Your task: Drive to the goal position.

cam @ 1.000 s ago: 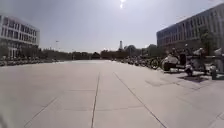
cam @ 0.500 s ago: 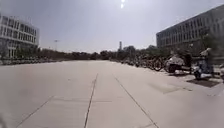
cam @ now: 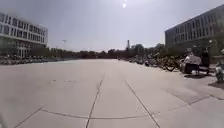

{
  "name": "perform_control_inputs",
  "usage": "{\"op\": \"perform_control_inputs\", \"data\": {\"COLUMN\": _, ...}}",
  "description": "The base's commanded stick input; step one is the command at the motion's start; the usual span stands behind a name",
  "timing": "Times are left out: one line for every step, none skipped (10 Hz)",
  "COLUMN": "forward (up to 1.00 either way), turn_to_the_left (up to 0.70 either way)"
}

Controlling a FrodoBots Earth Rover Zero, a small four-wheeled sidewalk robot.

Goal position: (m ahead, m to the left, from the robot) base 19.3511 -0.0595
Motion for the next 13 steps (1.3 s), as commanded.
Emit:
{"op": "perform_control_inputs", "data": {"forward": 1.0, "turn_to_the_left": 0.0}}
{"op": "perform_control_inputs", "data": {"forward": 1.0, "turn_to_the_left": 0.0}}
{"op": "perform_control_inputs", "data": {"forward": 1.0, "turn_to_the_left": 0.0}}
{"op": "perform_control_inputs", "data": {"forward": 1.0, "turn_to_the_left": 0.0}}
{"op": "perform_control_inputs", "data": {"forward": 1.0, "turn_to_the_left": 0.0}}
{"op": "perform_control_inputs", "data": {"forward": 1.0, "turn_to_the_left": 0.0}}
{"op": "perform_control_inputs", "data": {"forward": 1.0, "turn_to_the_left": 0.03}}
{"op": "perform_control_inputs", "data": {"forward": 1.0, "turn_to_the_left": 0.1}}
{"op": "perform_control_inputs", "data": {"forward": 1.0, "turn_to_the_left": 0.4}}
{"op": "perform_control_inputs", "data": {"forward": 1.0, "turn_to_the_left": 0.31}}
{"op": "perform_control_inputs", "data": {"forward": 1.0, "turn_to_the_left": 0.1}}
{"op": "perform_control_inputs", "data": {"forward": 1.0, "turn_to_the_left": 0.04}}
{"op": "perform_control_inputs", "data": {"forward": 1.0, "turn_to_the_left": 0.0}}
